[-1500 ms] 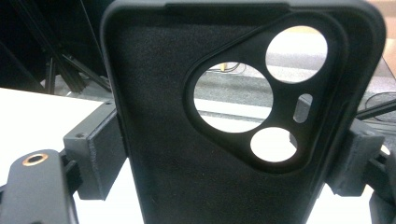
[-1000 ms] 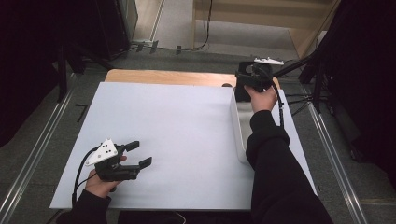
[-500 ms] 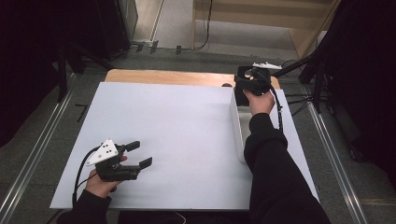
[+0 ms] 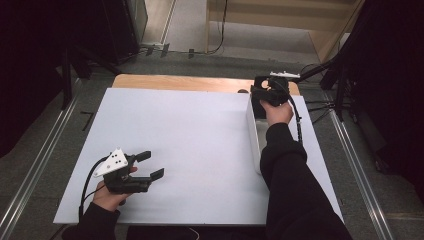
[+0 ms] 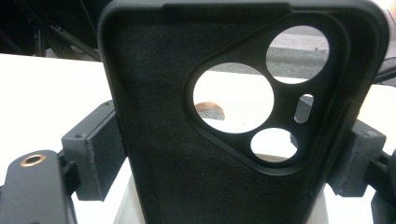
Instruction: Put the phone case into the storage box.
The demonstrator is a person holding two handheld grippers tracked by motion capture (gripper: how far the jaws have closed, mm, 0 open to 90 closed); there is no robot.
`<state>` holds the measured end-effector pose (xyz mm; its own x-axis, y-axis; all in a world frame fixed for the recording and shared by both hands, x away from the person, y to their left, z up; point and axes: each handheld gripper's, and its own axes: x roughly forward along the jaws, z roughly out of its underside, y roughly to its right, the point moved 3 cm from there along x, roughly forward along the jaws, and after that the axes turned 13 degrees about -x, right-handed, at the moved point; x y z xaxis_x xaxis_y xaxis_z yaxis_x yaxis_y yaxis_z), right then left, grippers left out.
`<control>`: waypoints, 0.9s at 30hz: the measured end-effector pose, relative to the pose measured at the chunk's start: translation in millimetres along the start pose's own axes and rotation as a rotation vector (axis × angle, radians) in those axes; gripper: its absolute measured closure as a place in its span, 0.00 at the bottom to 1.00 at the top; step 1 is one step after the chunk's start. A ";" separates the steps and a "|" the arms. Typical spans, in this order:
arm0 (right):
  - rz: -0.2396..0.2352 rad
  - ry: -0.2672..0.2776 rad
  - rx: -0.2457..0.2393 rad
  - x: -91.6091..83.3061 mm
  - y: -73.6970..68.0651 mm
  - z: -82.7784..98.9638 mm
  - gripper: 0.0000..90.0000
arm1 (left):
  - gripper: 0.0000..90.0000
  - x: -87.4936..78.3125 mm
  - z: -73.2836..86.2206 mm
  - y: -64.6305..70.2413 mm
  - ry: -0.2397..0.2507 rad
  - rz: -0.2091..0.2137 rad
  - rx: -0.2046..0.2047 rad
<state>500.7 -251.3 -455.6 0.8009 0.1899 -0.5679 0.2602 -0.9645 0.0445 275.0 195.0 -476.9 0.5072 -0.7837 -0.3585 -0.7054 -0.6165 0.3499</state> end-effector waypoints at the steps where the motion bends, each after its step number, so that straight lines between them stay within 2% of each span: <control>1: -0.005 -0.004 0.003 0.2 -0.6 0.1 0.14 | 0.23 -0.1 -0.2 -0.2 -0.001 0.001 -0.002; 6: 0.003 -0.011 -0.023 1.3 -2.1 0.5 0.11 | 0.23 -0.2 -0.2 0.1 0.001 0.002 -0.003; 8: -0.010 0.010 -0.016 -0.2 -2.6 -0.8 0.09 | 0.23 -0.3 -0.1 0.1 0.000 0.003 -0.001; 10: -0.015 0.027 -0.019 -1.0 -1.4 -2.2 0.00 | 0.23 -0.3 -0.1 0.1 0.000 0.002 -0.001; 12: -0.027 0.031 -0.003 -1.5 -0.3 -2.4 0.00 | 0.23 -0.5 -0.1 0.2 0.002 0.003 -0.003; 16: -0.034 0.037 -0.010 -1.8 0.4 -2.5 0.00 | 0.23 -0.2 0.0 0.0 -0.001 0.001 0.000; 20: -0.033 0.062 -0.039 -3.6 0.1 -6.2 0.00 | 0.23 0.0 0.0 0.6 0.001 0.003 -0.002; 24: -0.034 0.080 -0.028 -7.9 2.3 -10.6 0.00 | 0.23 -0.4 0.2 0.3 0.000 0.004 -0.002; 27: -0.026 0.075 -0.041 -11.2 4.1 -13.5 0.00 | 0.23 -0.7 -0.1 0.1 0.004 0.004 -0.005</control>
<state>500.1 -254.9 -437.9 0.8313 0.2296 -0.5062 0.3023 -0.9510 0.0650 274.6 195.4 -476.5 0.5060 -0.7866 -0.3538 -0.7052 -0.6135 0.3553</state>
